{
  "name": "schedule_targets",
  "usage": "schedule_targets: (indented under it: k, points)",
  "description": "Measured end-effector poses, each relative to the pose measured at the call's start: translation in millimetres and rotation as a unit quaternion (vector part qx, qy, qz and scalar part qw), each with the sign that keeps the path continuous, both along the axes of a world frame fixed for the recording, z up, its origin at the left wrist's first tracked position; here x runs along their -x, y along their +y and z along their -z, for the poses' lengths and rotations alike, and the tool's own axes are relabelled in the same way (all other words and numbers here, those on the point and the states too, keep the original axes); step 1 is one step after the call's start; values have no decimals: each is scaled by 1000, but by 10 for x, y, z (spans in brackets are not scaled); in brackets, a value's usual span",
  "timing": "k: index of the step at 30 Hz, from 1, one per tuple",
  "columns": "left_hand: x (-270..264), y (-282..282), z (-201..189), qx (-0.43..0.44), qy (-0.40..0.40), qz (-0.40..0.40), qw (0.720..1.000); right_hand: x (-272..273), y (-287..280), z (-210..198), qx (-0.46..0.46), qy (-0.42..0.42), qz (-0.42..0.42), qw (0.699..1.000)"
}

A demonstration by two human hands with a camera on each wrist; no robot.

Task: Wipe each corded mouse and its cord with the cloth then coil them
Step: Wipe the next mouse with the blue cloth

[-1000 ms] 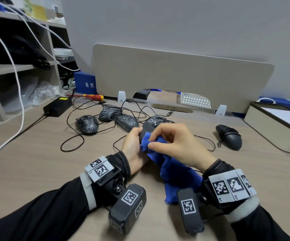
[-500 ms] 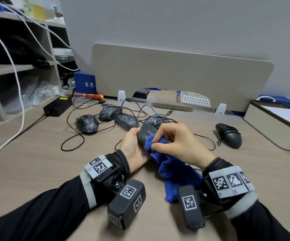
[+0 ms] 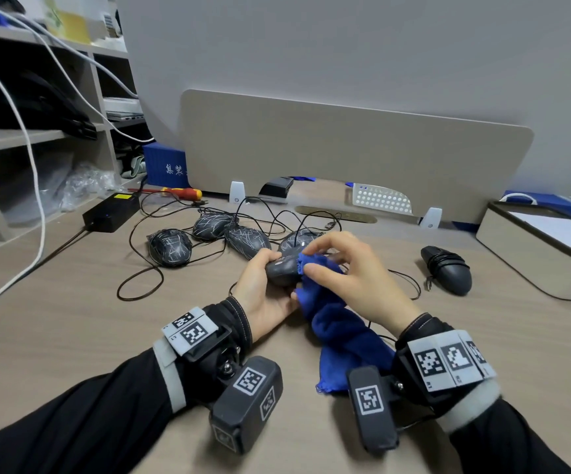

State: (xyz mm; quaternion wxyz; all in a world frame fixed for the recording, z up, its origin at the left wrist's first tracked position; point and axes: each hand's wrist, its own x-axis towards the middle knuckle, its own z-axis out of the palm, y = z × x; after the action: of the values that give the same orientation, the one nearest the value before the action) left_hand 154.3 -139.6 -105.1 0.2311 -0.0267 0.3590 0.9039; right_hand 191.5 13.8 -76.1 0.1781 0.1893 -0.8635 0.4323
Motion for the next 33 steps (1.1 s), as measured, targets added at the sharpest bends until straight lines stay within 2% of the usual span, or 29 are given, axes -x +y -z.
schedule_targets:
  k: [2, 6, 8, 14, 19, 24, 28, 33]
  points:
    - [10, -7, 13, -20, 0, 3, 1000, -16, -33, -1, -2, 13, -18, 1000]
    - [15, 4, 46, 18, -12, 21, 1000, -50, -91, -16, -12, 12, -34, 999]
    - [19, 10, 51, 35, -14, 22, 999, -35, -96, -12, 10, -1, -24, 1000]
    - [65, 3, 70, 16, -21, -10, 1000, 12, -57, 36, 87, -55, 10, 995]
    - [48, 18, 54, 49, -17, -3, 999, -52, -138, -14, 73, -29, -20, 997]
    - [42, 46, 65, 66, -1, -8, 998, -1, -92, 11, 137, -51, 38, 989]
    - [50, 30, 81, 108, 2, -1, 994, -56, -142, -16, 67, -40, -4, 997]
    - [53, 14, 93, 120, -3, -4, 993, -34, -140, -13, 83, -49, 15, 995]
